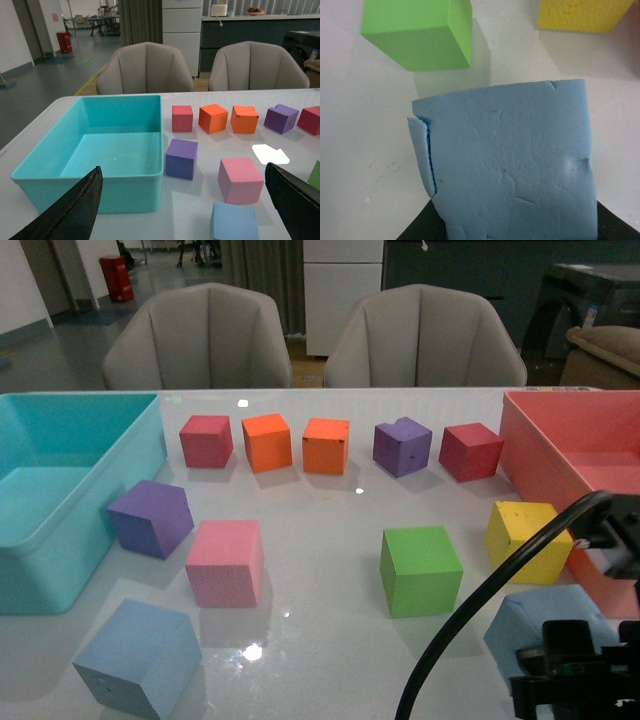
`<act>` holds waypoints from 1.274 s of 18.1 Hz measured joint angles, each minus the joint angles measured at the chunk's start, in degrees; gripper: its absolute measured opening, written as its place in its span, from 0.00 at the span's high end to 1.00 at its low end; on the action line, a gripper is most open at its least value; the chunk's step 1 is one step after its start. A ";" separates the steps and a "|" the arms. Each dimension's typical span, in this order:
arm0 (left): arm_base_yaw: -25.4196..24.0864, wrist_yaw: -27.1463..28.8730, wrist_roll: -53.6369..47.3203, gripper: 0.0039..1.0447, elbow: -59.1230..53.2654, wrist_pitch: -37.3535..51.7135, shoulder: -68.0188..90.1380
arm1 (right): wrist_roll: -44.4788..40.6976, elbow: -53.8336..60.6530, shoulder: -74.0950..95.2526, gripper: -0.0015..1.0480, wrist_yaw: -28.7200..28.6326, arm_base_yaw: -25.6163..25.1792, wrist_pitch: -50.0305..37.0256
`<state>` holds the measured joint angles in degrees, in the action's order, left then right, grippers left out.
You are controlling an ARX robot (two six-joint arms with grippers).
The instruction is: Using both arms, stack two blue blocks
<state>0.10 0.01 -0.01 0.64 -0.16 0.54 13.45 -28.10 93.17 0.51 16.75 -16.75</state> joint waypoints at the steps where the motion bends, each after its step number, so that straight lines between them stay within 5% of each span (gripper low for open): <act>1: 0.00 0.00 0.00 0.06 0.00 0.00 0.00 | 0.04 0.44 -3.78 0.59 0.17 -0.09 1.42; 4: 0.00 0.00 0.00 0.06 0.00 -0.02 0.00 | 0.50 -0.42 -13.68 0.59 0.85 0.33 5.18; 8: 0.00 0.00 0.00 0.06 0.00 -0.02 0.00 | 1.66 -7.82 -7.10 0.59 2.29 4.09 6.10; 17: 0.00 0.00 0.00 0.06 0.00 -0.02 0.00 | 2.82 -54.49 28.11 0.60 2.80 8.87 23.04; 23: 0.00 -0.02 0.00 0.06 0.00 -0.02 0.00 | 5.33 -75.06 43.43 0.60 2.91 10.29 32.81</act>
<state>0.10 -0.01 -0.01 0.64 -0.19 0.54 18.79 -103.15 136.59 3.42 27.05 16.05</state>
